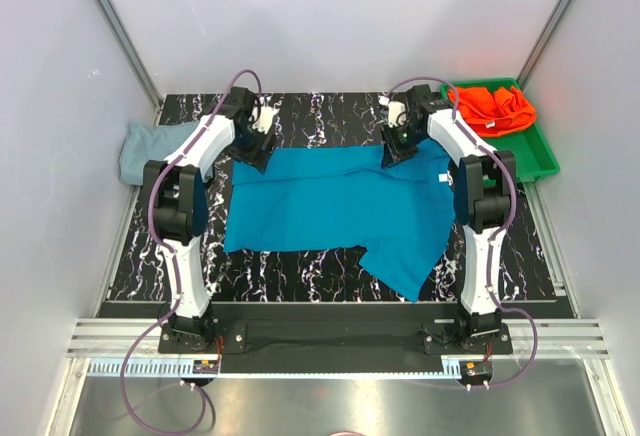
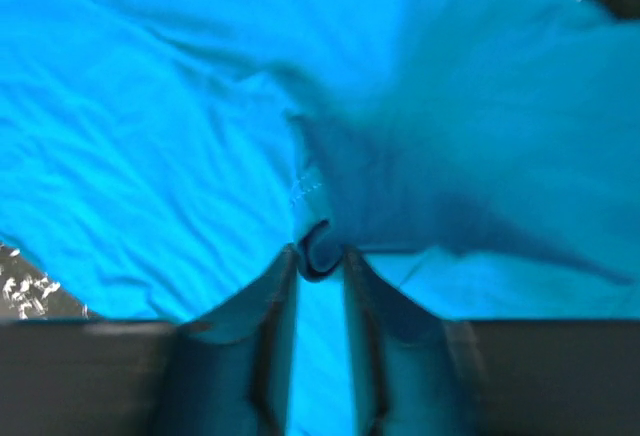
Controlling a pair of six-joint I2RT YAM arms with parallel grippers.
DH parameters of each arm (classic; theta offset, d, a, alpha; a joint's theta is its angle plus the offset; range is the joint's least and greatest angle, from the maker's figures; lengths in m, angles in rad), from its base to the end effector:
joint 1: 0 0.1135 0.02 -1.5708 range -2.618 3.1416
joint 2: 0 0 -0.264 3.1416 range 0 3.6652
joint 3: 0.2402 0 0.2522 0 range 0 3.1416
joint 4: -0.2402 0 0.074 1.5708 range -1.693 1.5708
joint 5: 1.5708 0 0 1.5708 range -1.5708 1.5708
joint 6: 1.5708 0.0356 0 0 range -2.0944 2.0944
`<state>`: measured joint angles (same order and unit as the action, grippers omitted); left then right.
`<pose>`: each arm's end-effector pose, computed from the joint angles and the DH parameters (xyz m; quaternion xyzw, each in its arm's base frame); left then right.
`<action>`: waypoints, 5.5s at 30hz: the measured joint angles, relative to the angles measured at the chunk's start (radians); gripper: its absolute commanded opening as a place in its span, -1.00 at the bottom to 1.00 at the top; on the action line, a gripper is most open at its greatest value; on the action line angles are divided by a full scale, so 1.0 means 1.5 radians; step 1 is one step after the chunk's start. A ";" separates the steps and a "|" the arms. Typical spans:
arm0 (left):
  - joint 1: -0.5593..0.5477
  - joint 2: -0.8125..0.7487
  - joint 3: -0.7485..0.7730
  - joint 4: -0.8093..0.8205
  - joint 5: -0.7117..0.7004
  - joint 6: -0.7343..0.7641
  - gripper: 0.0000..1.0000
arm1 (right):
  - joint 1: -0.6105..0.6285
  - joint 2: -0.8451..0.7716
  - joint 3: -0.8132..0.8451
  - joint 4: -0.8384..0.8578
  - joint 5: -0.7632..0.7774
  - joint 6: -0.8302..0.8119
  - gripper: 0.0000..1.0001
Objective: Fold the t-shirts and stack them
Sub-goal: Fold the tshirt
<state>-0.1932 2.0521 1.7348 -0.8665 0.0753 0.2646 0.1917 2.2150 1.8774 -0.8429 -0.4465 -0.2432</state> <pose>0.4264 -0.0861 0.2267 0.2296 0.9534 -0.0301 0.1934 0.4584 0.1046 0.2019 -0.2483 0.9249 0.2123 0.1946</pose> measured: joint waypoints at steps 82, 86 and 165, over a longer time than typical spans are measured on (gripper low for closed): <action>0.000 -0.090 -0.045 0.003 0.024 -0.018 0.61 | -0.031 -0.006 -0.077 0.006 0.112 -0.017 -0.26; 0.000 -0.090 -0.033 0.005 0.029 -0.018 0.61 | -0.032 -0.073 -0.144 -0.011 0.116 -0.020 -0.27; 0.025 -0.315 -0.117 0.034 -0.040 -0.050 0.79 | -0.078 -0.414 -0.285 0.101 0.020 -0.257 0.13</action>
<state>-0.1562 1.5803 1.5585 -0.8150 0.0147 0.1894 0.0750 1.5944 1.4502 -0.6918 -0.4160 -0.6285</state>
